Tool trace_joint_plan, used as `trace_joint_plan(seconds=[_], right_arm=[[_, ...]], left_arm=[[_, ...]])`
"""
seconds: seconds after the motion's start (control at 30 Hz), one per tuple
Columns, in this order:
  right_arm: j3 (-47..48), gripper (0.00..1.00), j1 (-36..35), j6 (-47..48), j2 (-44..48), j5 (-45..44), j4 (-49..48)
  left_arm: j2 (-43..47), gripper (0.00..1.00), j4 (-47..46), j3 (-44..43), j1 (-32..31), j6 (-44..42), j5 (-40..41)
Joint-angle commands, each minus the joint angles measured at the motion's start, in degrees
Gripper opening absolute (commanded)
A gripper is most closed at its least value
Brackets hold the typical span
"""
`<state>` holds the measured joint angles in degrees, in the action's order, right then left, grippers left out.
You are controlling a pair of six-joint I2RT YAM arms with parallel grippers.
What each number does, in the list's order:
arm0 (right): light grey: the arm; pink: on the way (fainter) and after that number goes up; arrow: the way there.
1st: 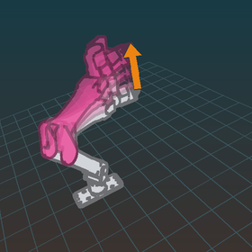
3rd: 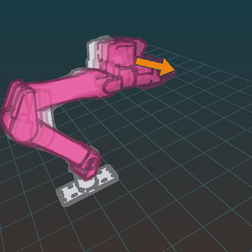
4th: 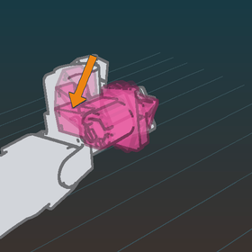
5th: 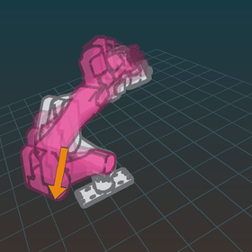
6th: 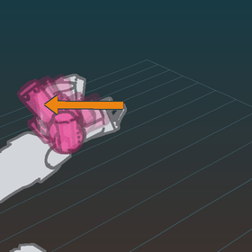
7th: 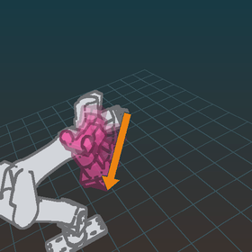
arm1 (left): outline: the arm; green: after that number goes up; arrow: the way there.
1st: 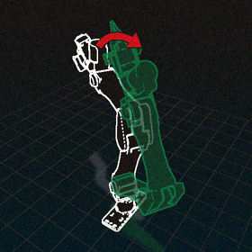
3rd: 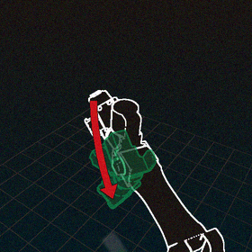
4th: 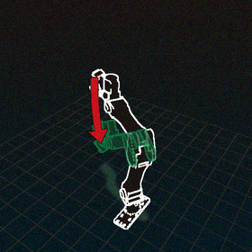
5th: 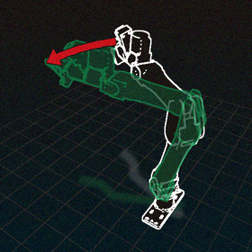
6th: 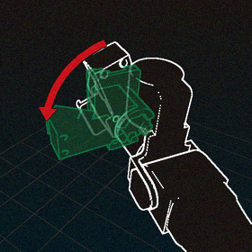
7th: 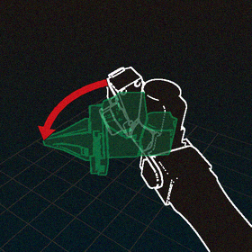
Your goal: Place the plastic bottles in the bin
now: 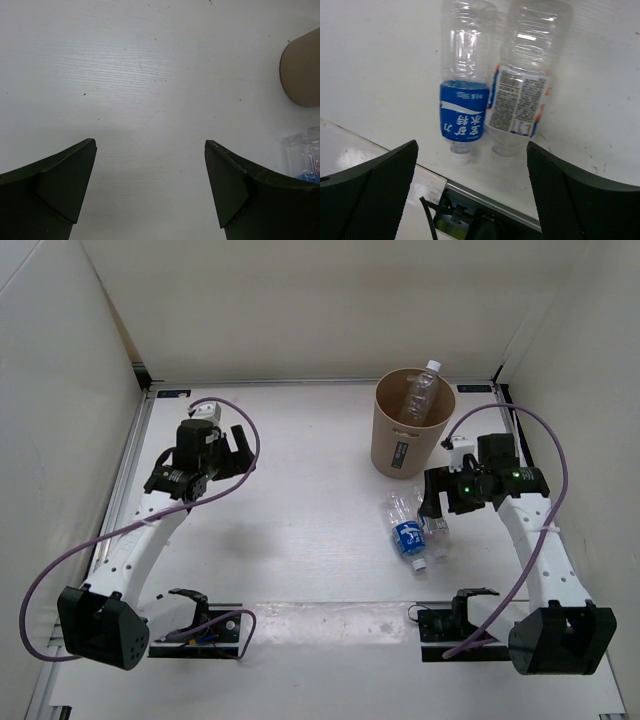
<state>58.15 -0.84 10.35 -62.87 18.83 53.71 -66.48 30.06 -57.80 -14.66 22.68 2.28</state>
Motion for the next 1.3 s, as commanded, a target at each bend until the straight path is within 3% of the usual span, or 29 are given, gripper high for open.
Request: trace_joint_plan(seconds=[0.0,0.47,0.67,1.27], right_arm=[[-1.11,0.9,-3.11,-1.38,0.39,0.77,-1.16],[0.82,0.9,3.3,-5.69,-10.86,-3.0,-0.98],[4.6,0.9,5.59,-2.98,-17.09,-6.96,1.39],[8.56,0.9,0.05,1.6,-25.1,-8.81,1.3]], left_arm=[[2.93,1.0,0.96,1.11,0.33,-1.49,0.17],[6.27,1.0,2.89,4.54,0.15,-1.85,2.46],[7.15,1.0,3.25,5.86,0.07,-1.67,3.34],[3.9,1.0,-0.88,7.96,5.95,4.48,1.85]])
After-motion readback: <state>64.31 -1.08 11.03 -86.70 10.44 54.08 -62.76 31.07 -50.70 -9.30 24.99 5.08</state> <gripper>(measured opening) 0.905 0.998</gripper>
